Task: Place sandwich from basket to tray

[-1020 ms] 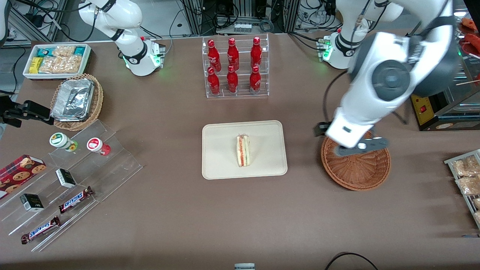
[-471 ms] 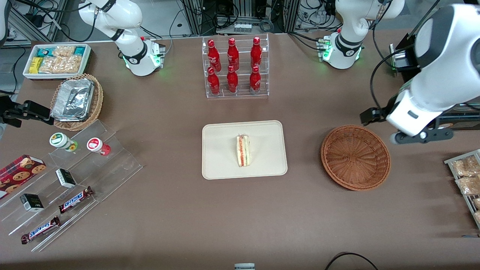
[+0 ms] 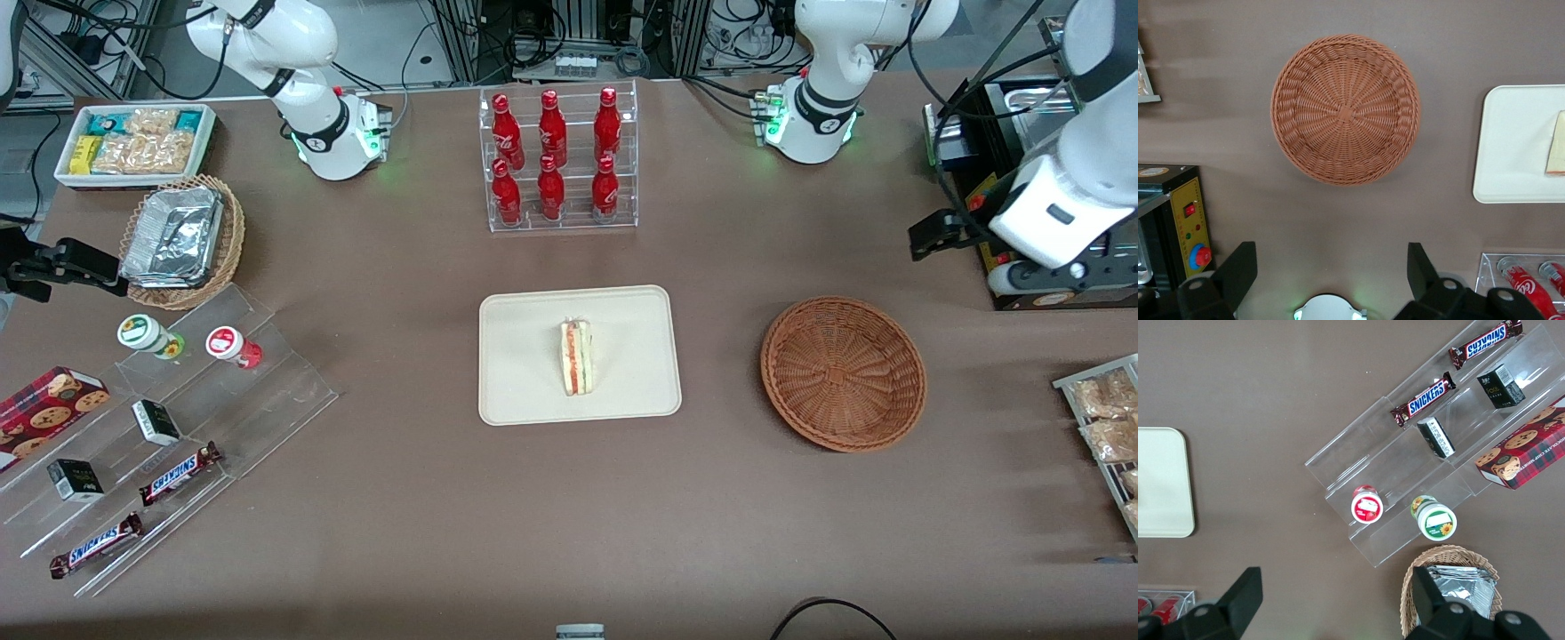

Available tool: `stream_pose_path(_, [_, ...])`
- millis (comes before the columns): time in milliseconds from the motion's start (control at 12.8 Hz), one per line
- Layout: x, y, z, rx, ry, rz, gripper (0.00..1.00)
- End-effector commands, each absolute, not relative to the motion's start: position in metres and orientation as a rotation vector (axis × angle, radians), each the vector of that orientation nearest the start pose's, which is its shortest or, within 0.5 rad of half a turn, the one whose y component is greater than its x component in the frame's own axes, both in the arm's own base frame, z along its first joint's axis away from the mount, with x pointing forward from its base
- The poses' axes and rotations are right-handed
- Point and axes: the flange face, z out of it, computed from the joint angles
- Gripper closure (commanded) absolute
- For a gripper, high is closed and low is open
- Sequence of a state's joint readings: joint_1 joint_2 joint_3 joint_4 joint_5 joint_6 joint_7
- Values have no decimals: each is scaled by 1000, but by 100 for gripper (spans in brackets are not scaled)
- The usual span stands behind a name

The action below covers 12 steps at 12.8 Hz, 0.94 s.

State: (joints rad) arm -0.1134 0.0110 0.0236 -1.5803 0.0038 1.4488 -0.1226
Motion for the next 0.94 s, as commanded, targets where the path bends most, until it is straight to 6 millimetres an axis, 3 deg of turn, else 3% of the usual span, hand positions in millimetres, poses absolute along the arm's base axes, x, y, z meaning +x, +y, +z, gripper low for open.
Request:
stream_pose_path(0, [528,-36,610,-3137,-37,220,1])
stream_pose_path(863, [548,-38,628,-3087,63,140,0])
